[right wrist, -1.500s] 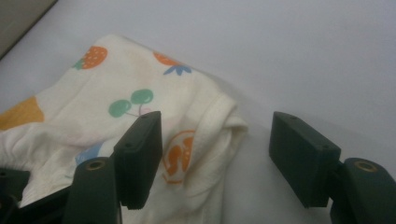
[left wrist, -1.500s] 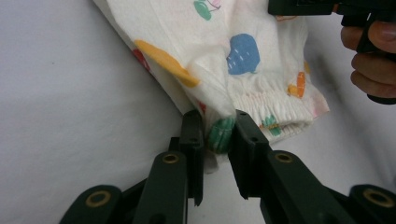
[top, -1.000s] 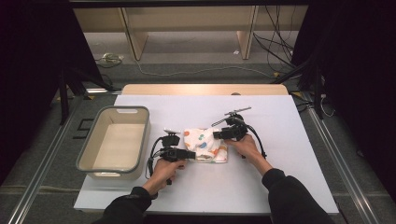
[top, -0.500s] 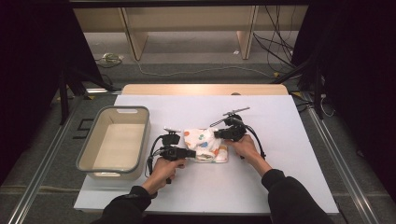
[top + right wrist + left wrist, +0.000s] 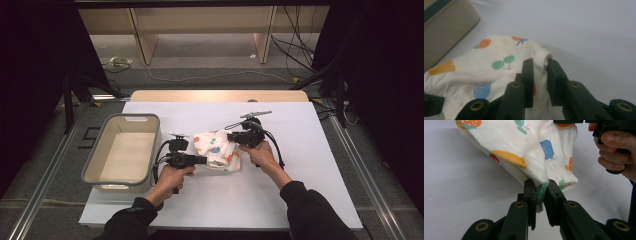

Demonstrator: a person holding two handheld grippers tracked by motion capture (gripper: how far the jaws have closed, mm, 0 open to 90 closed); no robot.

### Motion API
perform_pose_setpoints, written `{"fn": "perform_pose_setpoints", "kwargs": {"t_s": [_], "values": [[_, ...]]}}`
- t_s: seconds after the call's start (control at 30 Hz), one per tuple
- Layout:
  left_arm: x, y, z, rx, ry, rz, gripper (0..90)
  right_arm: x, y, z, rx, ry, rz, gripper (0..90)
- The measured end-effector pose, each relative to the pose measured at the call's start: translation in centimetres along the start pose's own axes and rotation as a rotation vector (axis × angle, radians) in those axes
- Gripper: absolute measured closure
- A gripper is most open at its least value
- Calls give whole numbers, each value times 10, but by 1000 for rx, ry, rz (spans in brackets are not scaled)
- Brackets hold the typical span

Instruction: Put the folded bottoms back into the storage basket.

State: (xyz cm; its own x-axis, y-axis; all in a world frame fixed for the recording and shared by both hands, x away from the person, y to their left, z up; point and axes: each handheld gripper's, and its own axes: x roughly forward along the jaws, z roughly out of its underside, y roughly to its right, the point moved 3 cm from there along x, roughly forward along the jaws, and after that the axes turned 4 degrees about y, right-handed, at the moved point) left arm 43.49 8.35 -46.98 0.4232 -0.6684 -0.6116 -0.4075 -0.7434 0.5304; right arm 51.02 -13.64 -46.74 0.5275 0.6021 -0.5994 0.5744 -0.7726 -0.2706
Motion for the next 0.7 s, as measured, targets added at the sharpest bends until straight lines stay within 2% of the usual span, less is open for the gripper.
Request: {"fn": "perform_pose_setpoints", "kwargs": {"t_s": [0.4,0.7], "values": [[-19,7,-7,54,24,14,803,-13,-17,-14,-17,75,-14,780],[-32,10,-12,86,45,20,803,-21,-25,-20,-17,105,-20,780]]}}
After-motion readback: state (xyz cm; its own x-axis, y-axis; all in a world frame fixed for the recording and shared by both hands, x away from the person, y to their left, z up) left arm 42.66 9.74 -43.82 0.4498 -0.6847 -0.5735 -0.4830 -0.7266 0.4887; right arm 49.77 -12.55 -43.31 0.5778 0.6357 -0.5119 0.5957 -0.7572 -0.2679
